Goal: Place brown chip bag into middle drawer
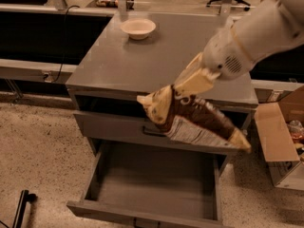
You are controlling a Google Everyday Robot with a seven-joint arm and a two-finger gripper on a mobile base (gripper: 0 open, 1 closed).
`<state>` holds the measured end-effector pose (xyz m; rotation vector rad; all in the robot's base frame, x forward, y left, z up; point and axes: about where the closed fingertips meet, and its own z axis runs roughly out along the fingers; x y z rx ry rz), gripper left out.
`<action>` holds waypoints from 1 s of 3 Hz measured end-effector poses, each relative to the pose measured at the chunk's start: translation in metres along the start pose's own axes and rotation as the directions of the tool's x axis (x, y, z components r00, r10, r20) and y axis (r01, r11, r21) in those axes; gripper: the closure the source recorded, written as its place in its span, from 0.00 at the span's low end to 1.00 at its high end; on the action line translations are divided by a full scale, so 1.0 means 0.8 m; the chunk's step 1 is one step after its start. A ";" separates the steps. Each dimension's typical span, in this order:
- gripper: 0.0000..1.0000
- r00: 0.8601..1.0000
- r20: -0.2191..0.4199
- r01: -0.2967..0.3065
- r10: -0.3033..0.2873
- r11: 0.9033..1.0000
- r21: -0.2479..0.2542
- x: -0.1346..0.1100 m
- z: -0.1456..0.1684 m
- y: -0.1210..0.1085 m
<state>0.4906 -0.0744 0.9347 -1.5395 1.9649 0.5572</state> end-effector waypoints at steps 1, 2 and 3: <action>1.00 1.000 0.018 0.006 -0.005 0.999 -0.052 0.041 0.077 0.024; 1.00 1.000 0.014 -0.026 0.028 0.994 -0.106 0.127 0.170 0.042; 1.00 0.992 0.023 -0.120 0.125 0.982 -0.145 0.224 0.240 0.062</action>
Offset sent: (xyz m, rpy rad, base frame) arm -0.0389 0.0169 -0.3209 0.0544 0.1867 0.0455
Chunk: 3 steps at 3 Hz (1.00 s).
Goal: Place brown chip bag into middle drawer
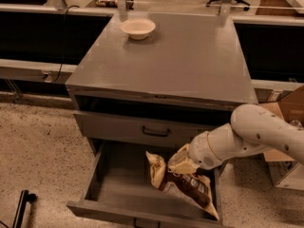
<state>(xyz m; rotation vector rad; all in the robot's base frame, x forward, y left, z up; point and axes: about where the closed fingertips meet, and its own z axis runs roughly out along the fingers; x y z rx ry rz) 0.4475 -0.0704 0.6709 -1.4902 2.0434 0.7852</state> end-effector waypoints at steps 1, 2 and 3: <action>0.82 0.995 0.043 -0.090 0.090 0.996 0.005 0.068 0.035 -0.014; 0.59 0.988 0.107 -0.116 0.114 0.993 0.015 0.092 0.049 -0.030; 0.36 0.980 0.162 -0.124 0.120 0.992 0.019 0.103 0.060 -0.043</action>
Offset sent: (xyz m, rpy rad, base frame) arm 0.0167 -0.0413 -0.1061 0.1747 0.0181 -0.1633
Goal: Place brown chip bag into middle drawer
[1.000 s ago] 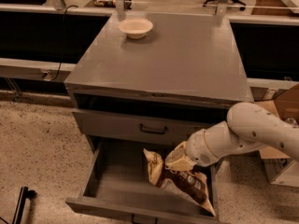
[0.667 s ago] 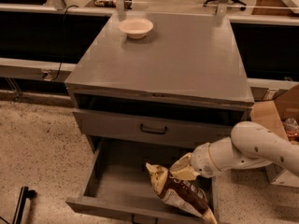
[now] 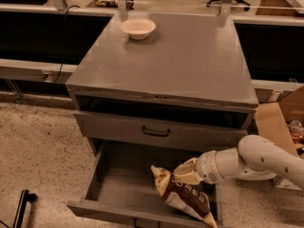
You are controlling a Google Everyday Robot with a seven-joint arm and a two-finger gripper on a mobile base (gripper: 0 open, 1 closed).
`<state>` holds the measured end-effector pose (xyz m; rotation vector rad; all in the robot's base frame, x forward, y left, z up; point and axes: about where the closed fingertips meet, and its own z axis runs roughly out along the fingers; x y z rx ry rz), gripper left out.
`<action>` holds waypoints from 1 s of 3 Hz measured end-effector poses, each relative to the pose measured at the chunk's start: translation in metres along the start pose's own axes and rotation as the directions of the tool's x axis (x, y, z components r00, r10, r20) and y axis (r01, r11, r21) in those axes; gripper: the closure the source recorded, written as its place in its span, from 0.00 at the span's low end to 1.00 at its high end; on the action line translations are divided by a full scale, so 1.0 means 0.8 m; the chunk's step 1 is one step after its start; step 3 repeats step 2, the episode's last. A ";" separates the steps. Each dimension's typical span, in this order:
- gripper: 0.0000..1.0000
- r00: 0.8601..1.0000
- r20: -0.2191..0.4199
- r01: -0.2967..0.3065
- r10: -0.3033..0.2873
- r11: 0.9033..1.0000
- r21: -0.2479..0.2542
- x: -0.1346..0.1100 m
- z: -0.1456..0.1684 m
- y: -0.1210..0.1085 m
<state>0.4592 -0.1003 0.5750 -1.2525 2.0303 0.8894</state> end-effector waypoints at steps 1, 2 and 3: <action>0.11 1.000 0.004 -0.001 0.001 1.000 -0.005 0.002 0.003 0.000; 0.00 1.000 0.004 0.000 0.000 1.000 -0.007 0.001 0.005 0.001; 0.00 1.000 0.004 0.000 0.000 1.000 -0.007 0.001 0.005 0.001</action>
Offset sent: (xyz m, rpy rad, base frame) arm 0.0000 0.0011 -0.0028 0.0063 0.0012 0.0012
